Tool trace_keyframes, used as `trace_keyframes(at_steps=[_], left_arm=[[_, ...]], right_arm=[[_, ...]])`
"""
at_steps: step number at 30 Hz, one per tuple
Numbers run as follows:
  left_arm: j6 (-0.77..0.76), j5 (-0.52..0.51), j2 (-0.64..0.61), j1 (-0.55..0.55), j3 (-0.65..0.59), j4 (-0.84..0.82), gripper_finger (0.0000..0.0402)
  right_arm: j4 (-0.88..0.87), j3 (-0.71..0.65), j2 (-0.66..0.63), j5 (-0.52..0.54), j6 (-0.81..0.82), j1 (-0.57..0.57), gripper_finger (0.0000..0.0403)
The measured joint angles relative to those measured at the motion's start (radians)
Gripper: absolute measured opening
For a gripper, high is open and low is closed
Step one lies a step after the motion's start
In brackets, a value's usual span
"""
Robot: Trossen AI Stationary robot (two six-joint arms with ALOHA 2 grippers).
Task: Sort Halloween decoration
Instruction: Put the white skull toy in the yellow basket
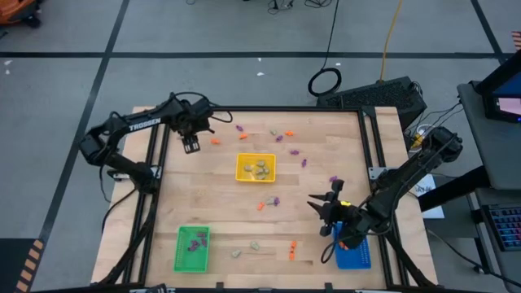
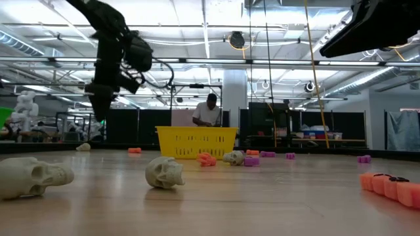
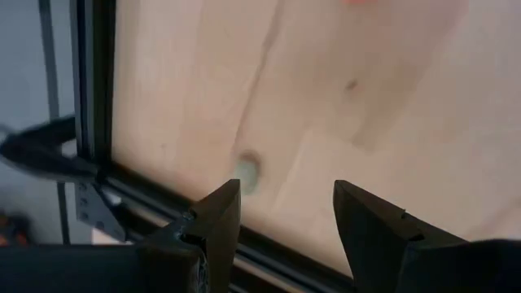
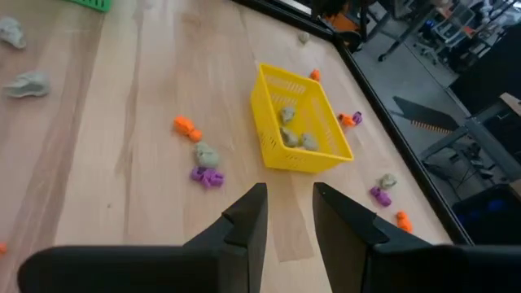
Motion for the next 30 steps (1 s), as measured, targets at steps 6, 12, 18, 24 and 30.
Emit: trace_keyframes(at_steps=[6,12,18,24,30], left_arm=[[-0.048,0.000,0.060,0.058,-0.026,0.012,0.0179],[-0.060,-0.004,0.103,0.086,-0.047,0.035,0.0156],[-0.060,-0.063,0.144,0.111,-0.051,0.078,0.0151],[-0.089,-0.067,0.208,0.139,-0.051,0.081,0.0173],[-0.086,-0.082,0.256,0.146,-0.051,0.101,0.0209]], right_arm=[[0.002,-0.003,0.000,-0.025,-0.015,0.000,0.0089],[0.003,-0.050,0.000,-0.026,0.001,-0.003,0.0089],[0.025,-0.071,0.000,-0.025,0.001,-0.005,0.0089],[0.057,-0.071,0.000,-0.025,-0.024,-0.007,0.0089],[0.059,-0.071,0.000,-0.025,-0.026,-0.010,0.0089]])
